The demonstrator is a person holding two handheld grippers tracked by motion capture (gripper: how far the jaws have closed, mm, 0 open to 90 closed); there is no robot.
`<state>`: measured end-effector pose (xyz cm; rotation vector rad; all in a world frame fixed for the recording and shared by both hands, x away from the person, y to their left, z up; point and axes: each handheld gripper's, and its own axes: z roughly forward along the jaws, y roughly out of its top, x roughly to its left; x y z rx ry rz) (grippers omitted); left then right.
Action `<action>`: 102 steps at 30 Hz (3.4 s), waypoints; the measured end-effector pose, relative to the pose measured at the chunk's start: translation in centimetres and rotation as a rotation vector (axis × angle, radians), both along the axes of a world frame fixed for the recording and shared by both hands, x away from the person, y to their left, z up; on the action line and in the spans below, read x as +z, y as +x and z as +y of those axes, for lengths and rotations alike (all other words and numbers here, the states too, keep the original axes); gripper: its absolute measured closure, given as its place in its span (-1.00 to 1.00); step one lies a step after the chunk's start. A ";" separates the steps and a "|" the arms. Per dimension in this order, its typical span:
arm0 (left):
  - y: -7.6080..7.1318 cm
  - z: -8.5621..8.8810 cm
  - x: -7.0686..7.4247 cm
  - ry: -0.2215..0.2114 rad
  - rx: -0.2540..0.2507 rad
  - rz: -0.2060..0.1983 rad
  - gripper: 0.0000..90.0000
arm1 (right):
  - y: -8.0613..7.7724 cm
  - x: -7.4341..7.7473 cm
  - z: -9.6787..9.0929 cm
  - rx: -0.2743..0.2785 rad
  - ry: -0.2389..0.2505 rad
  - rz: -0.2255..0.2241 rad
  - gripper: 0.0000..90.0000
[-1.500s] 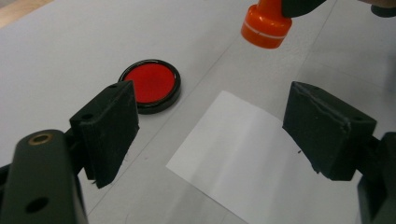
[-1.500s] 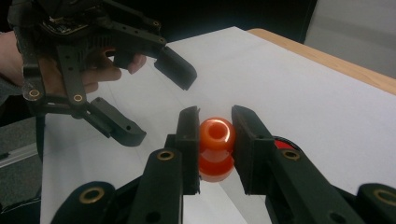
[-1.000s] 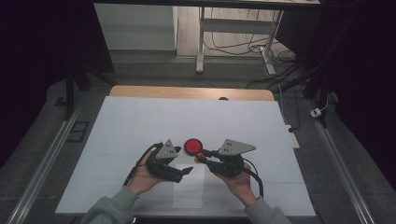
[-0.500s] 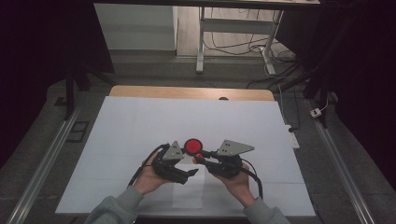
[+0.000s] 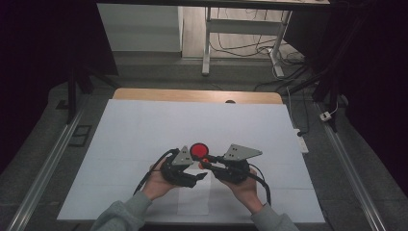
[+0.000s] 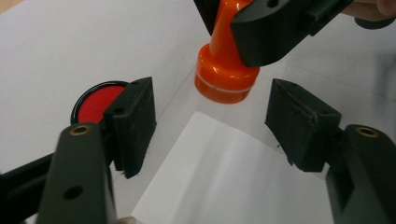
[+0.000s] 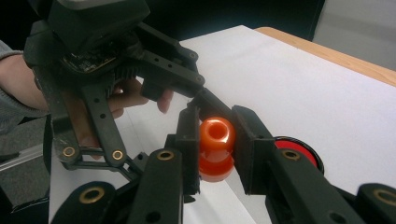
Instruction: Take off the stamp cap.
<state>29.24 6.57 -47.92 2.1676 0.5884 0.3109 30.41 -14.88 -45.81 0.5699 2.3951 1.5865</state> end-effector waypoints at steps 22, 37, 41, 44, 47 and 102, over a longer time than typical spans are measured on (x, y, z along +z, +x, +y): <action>-0.2 -0.4 -0.3 0.010 -0.022 -0.039 0.31 | 0.0 -0.1 0.1 0.007 0.001 -0.001 0.60; -0.3 -0.5 -0.4 0.019 -0.025 -0.052 0.41 | -0.1 -0.1 0.2 0.015 -0.003 0.004 0.60; -0.3 -0.5 -0.4 0.027 -0.028 -0.056 0.42 | -0.1 -0.1 0.2 0.015 -0.006 0.002 0.60; -0.3 -0.5 -0.4 0.029 -0.027 -0.059 0.43 | -0.1 -0.1 0.2 0.015 -0.006 0.002 0.60; -0.4 -0.5 -0.4 0.033 -0.028 -0.062 0.44 | -0.1 -0.1 0.2 0.016 -0.009 0.000 0.60; -0.5 -0.5 -0.8 0.062 -0.029 -0.080 0.45 | -0.4 -0.4 0.6 0.002 -0.028 -0.013 0.62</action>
